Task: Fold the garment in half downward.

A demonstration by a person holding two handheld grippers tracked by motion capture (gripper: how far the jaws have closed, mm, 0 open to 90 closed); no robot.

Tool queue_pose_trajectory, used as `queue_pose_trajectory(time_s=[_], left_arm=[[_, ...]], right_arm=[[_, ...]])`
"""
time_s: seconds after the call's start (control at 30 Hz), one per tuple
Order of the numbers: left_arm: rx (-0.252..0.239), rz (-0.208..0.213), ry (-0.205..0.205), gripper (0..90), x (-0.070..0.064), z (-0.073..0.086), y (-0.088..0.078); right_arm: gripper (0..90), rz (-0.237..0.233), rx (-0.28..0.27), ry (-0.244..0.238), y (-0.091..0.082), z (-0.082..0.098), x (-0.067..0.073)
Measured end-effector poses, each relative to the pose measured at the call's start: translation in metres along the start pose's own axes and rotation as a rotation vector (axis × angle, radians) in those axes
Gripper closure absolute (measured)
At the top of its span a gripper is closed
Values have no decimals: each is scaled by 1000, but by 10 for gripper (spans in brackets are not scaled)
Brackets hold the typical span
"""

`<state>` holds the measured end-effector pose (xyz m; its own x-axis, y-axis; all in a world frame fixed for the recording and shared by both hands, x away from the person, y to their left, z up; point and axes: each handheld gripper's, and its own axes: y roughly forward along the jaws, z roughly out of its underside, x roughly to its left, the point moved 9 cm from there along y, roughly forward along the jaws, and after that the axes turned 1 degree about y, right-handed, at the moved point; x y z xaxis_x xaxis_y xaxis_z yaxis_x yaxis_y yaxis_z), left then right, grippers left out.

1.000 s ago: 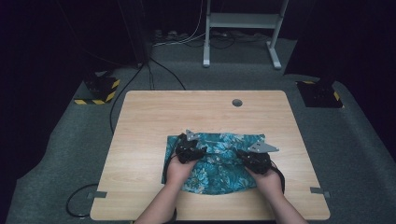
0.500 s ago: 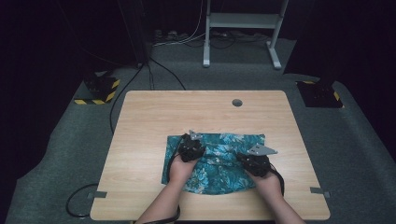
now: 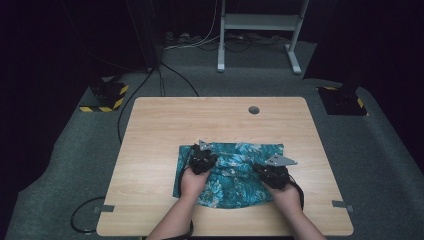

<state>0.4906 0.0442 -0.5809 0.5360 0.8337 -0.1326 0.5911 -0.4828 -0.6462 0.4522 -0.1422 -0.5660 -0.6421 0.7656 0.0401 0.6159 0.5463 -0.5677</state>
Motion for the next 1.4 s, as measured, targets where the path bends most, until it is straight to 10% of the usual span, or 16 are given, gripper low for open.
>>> queue_pose_trajectory(time_s=[0.77, 1.4], left_arm=[[-91, 36, 26, 860, -18, 13, -57], [-86, 64, 14, 846, -38, 58, -74]], right_arm=[[842, -32, -33, -24, -23, 1, 20], [821, -40, 15, -57, -35, 35, 38]])
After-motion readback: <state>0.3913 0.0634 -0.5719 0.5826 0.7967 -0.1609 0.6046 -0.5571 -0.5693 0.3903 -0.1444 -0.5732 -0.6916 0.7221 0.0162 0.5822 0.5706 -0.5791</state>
